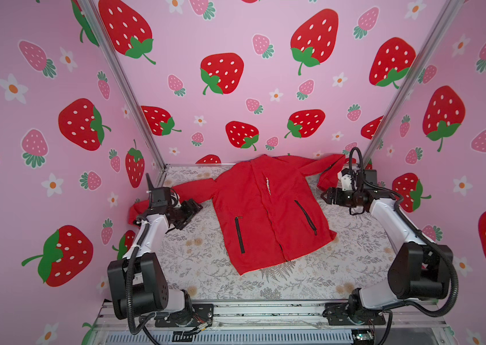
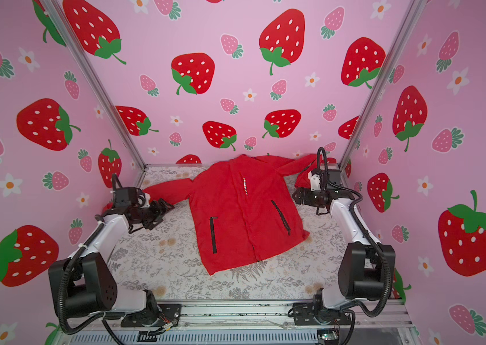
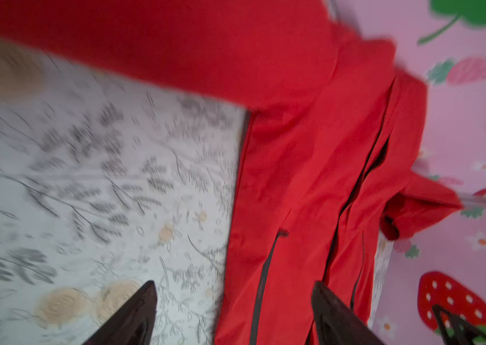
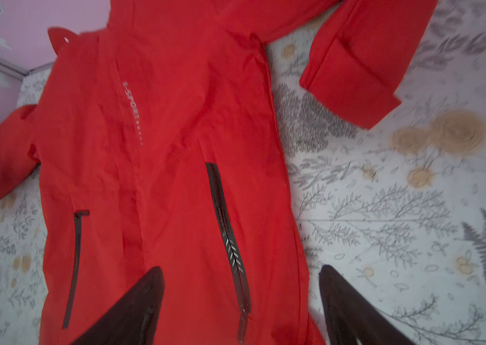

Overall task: Unzip the jacket
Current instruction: Flatten out the jacket at the center of the board.

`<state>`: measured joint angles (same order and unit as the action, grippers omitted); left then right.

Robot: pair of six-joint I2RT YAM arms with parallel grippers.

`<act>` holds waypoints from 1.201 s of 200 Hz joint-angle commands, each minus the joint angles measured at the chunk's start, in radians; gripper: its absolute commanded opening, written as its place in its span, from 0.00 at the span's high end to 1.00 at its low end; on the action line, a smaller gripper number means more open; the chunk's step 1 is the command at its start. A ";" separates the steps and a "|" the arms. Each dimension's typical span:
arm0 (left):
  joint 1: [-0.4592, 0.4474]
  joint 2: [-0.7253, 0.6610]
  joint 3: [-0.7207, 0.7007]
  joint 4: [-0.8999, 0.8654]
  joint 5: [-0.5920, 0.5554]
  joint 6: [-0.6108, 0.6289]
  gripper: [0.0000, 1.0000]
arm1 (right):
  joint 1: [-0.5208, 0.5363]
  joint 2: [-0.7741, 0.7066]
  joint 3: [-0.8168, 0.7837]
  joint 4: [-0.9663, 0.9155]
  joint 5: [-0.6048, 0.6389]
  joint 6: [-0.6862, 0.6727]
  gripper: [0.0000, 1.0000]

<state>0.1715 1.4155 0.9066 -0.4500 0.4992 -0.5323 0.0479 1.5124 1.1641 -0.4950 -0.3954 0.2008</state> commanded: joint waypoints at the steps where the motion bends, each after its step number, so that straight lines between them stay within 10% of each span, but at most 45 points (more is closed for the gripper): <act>1: -0.060 0.001 -0.079 0.068 0.039 -0.043 0.26 | -0.003 0.016 -0.031 -0.054 -0.017 -0.059 0.19; 93: -0.275 0.312 -0.077 0.343 0.109 -0.161 0.36 | -0.014 0.218 0.040 0.058 -0.058 -0.107 0.30; 156: -0.372 0.266 -0.057 0.490 0.228 -0.254 1.00 | 0.009 0.093 -0.042 0.121 -0.313 -0.015 0.30; 185: -0.454 0.180 0.029 0.450 0.206 -0.262 1.00 | 0.170 -0.011 -0.091 0.079 -0.538 -0.071 0.20; 240: -0.477 0.201 0.163 0.434 0.187 -0.315 1.00 | 0.569 -0.163 -0.143 0.001 -0.182 -0.325 0.20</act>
<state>-0.2993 1.5993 1.0077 -0.0196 0.6701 -0.8089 0.5167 1.3861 1.0645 -0.4519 -0.7227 0.0349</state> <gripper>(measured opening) 0.055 0.794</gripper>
